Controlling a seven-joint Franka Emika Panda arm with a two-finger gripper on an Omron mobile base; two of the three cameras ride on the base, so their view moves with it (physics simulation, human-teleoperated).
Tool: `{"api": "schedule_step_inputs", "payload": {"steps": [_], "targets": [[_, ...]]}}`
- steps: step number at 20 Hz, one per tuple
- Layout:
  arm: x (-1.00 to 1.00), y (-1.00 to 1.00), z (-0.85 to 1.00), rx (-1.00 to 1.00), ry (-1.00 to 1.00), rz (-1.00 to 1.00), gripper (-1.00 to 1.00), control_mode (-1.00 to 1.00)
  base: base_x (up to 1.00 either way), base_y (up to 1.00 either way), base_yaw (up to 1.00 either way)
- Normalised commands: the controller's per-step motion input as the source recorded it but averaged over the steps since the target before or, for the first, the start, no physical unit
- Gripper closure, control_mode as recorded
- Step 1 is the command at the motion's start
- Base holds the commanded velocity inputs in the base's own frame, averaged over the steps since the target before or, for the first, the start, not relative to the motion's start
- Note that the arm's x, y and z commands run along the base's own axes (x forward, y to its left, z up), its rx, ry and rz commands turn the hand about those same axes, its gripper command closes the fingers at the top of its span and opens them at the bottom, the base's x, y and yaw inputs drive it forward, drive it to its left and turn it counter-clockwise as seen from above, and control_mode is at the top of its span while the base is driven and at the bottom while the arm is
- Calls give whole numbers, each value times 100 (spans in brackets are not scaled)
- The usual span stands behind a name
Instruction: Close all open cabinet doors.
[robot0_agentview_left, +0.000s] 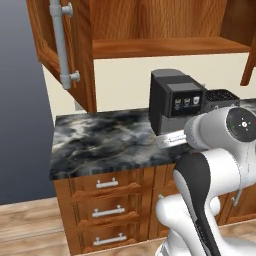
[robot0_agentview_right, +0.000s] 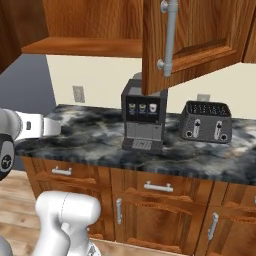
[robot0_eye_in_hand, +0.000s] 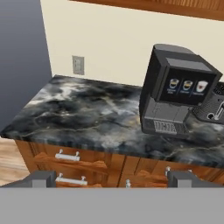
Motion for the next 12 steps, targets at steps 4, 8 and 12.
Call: {"api": "schedule_step_inputs", "payload": {"steps": [4,8,12], "targets": [[0,0,0,0,0,0,-100,100,29,7,0],[0,0,0,0,0,0,-100,100,35,11,0],[0,0,0,0,0,0,-100,100,34,8,0]]}}
